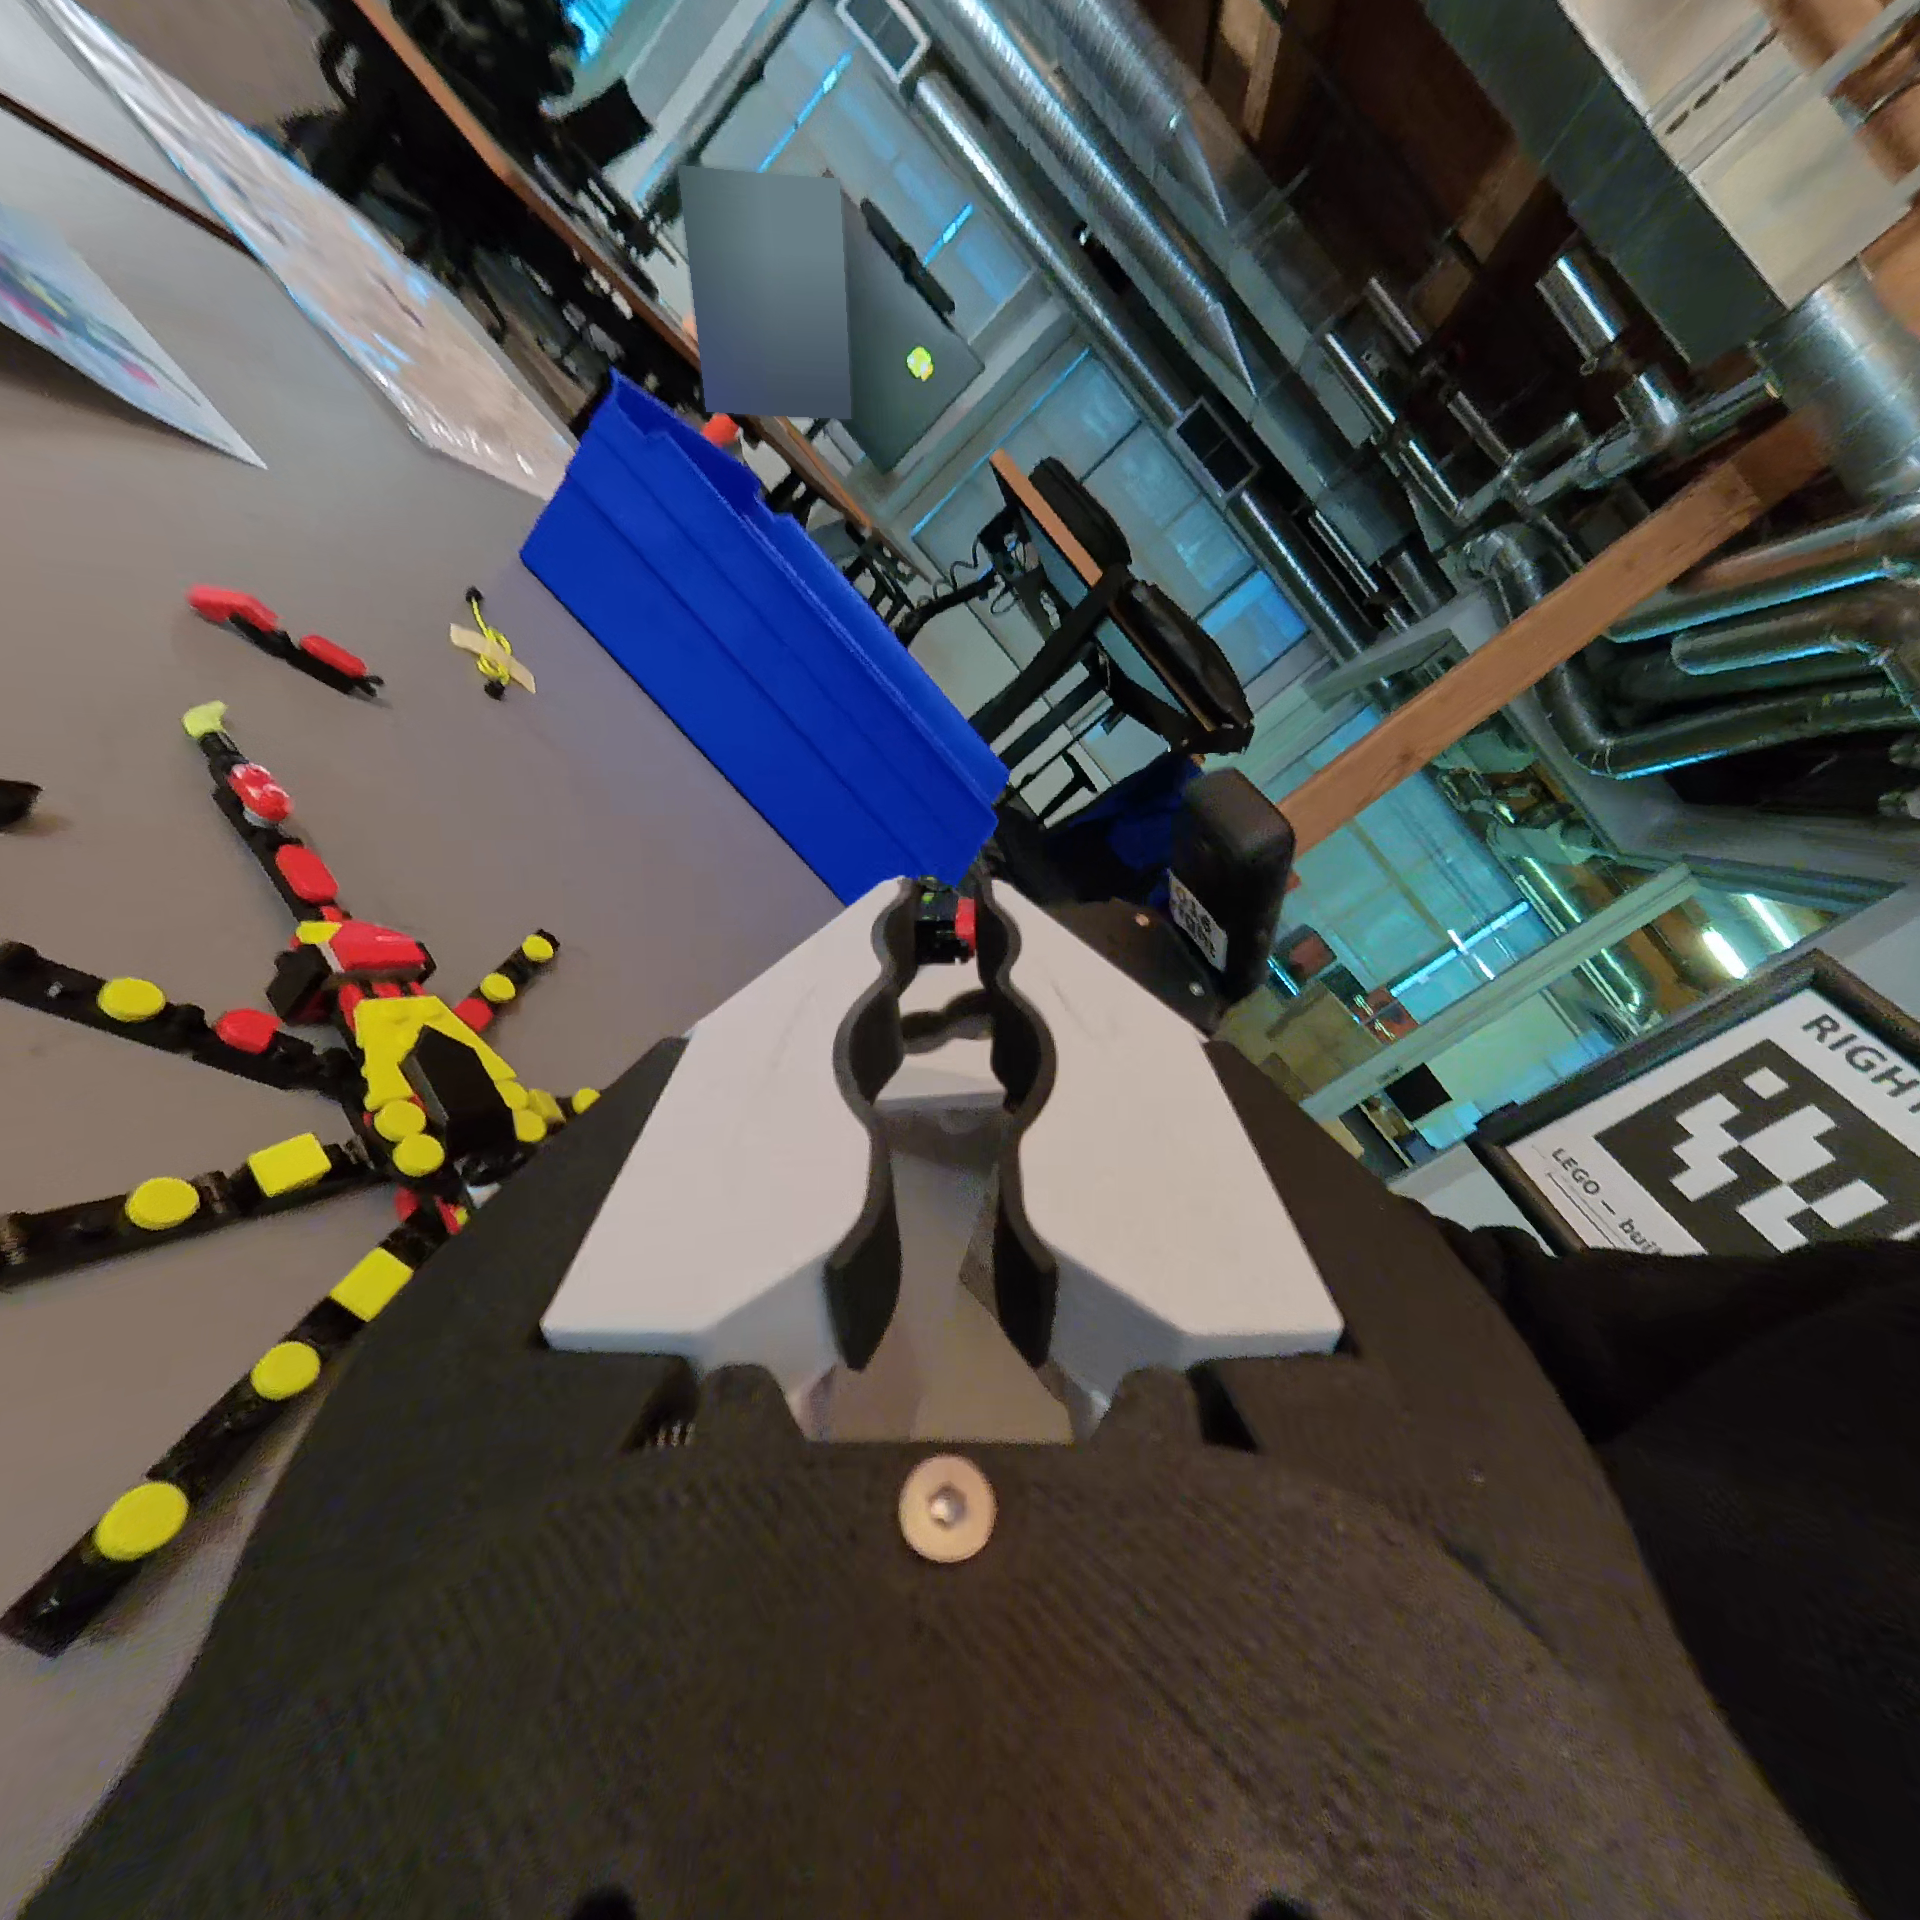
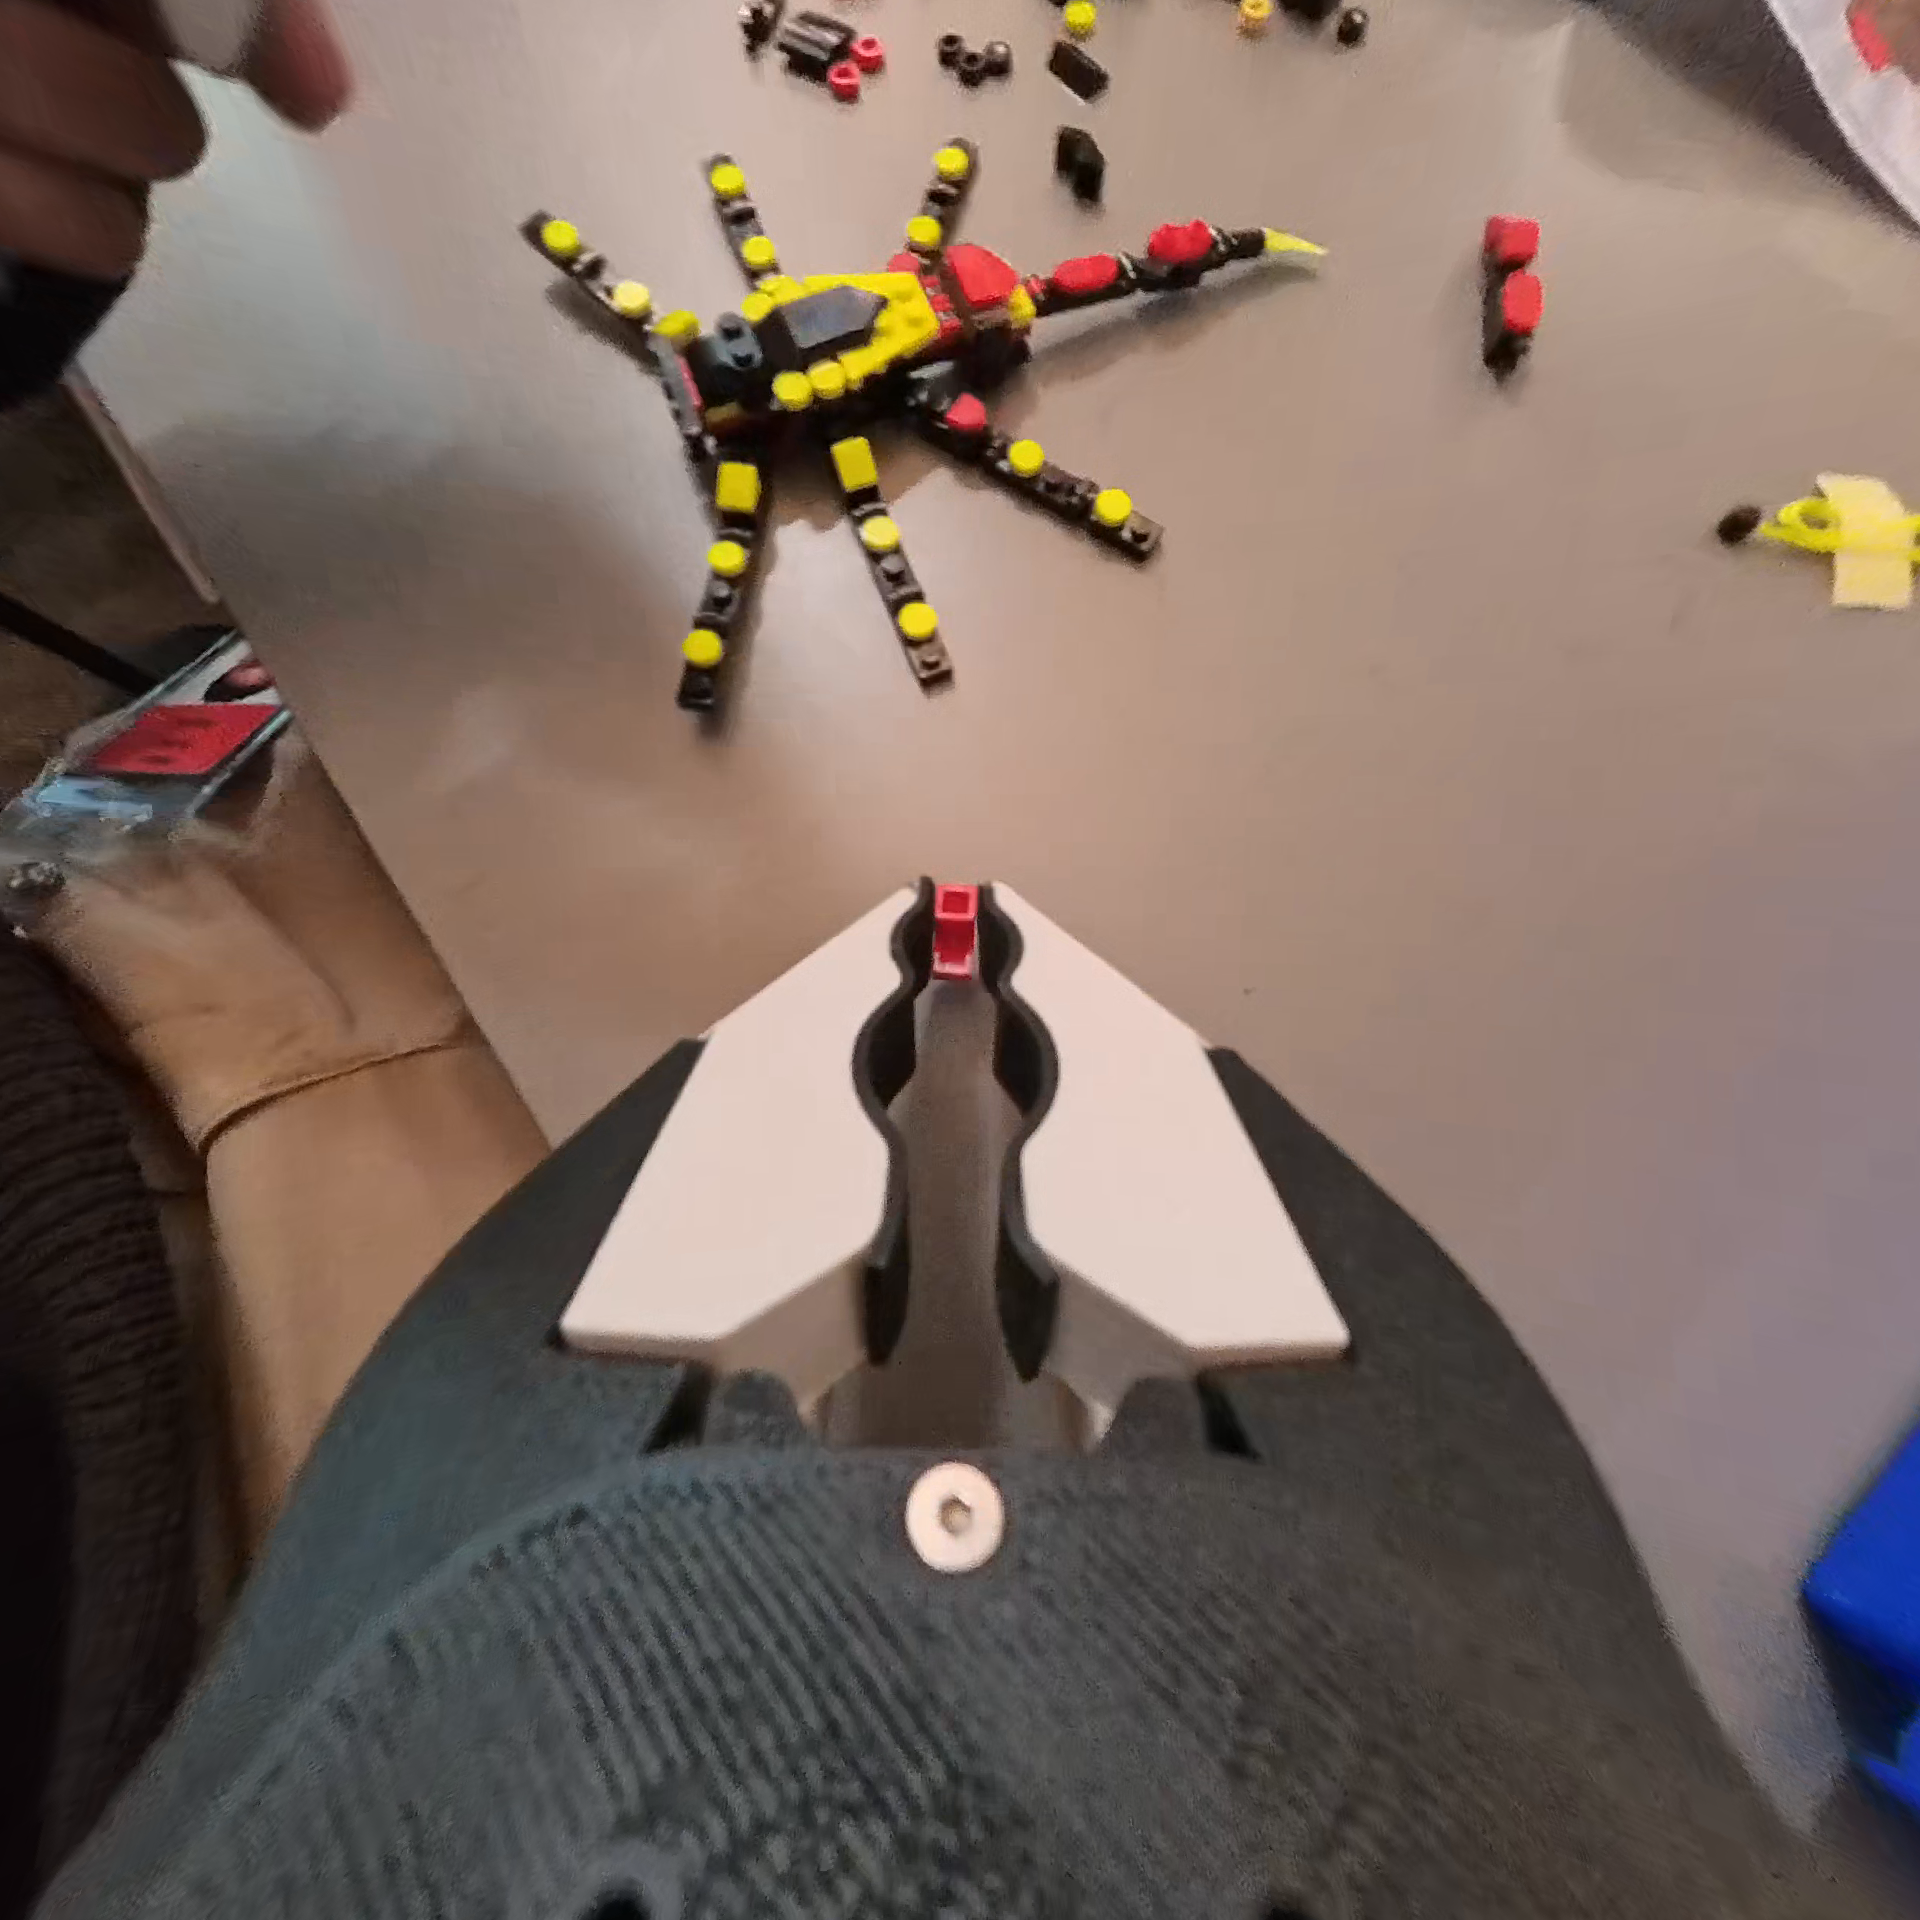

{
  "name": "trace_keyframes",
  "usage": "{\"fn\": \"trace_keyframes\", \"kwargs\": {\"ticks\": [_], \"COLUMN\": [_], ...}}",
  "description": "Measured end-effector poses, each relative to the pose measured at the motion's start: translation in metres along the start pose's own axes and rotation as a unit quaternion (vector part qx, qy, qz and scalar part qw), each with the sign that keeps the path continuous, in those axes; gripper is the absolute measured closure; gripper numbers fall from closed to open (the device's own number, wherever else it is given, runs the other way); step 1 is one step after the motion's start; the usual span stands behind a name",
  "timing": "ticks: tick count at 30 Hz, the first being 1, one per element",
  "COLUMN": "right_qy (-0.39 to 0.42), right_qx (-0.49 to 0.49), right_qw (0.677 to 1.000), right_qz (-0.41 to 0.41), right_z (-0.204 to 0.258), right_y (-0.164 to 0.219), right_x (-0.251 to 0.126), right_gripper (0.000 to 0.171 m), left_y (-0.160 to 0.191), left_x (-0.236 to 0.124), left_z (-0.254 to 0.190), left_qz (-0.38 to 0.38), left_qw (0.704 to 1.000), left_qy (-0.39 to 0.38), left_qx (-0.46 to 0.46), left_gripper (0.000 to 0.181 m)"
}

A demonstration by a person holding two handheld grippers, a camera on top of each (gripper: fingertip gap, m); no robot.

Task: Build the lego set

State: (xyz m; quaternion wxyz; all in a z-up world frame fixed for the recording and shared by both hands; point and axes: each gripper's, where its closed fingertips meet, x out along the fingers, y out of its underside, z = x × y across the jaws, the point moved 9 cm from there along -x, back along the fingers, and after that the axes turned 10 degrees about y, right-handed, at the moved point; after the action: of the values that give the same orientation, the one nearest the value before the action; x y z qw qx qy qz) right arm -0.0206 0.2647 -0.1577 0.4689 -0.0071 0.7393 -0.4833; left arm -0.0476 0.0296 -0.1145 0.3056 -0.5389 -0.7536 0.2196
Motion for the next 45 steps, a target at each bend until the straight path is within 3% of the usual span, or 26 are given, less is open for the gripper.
{"fn": "trace_keyframes", "kwargs": {"ticks": [8, 12, 20, 24, 30, 35, 42, 45], "right_qy": [0.013, -0.014, -0.025, -0.004, 0.027, 0.047, -0.023, -0.062], "right_qx": [0.04, 0.044, -0.083, -0.122, -0.197, -0.214, -0.094, -0.038], "right_qw": [0.998, 0.999, 0.996, 0.993, 0.98, 0.976, 0.994, 0.993], "right_qz": [-0.041, -0.014, 0.003, -0.003, -0.01, -0.002, -0.055, -0.096], "right_z": [-0.018, -0.012, 0.006, 0.007, 0.013, 0.014, 0.005, 0.001], "right_y": [-0.002, 0.008, 0.008, 0.007, 0.006, 0.005, -0.006, -0.011], "right_x": [-0.016, -0.015, 0.002, 0.004, 0.005, 0.005, -0.013, -0.025], "right_gripper": [0.151, 0.148, 0.138, 0.147, 0.169, 0.17, 0.17, 0.17], "left_y": [0.013, 0.019, 0.058, 0.075, 0.085, 0.084, 0.076, 0.056], "left_x": [0.011, 0.014, 0.036, 0.043, 0.051, 0.051, 0.045, 0.04], "left_z": [0.004, 0.007, 0.009, 0.01, 0.013, 0.016, 0.016, 0.01], "left_qz": [0.054, 0.083, 0.278, 0.327, 0.355, 0.352, 0.334, 0.284], "left_qw": [0.997, 0.994, 0.959, 0.942, 0.933, 0.933, 0.939, 0.957], "left_qy": [0.028, 0.023, -0.022, -0.024, -0.048, -0.063, -0.071, -0.052], "left_qx": [-0.054, -0.066, -0.048, -0.069, -0.046, -0.045, -0.045, -0.007], "left_gripper": [0.175, 0.175, 0.175, 0.175, 0.175, 0.169, 0.159, 0.156]}}
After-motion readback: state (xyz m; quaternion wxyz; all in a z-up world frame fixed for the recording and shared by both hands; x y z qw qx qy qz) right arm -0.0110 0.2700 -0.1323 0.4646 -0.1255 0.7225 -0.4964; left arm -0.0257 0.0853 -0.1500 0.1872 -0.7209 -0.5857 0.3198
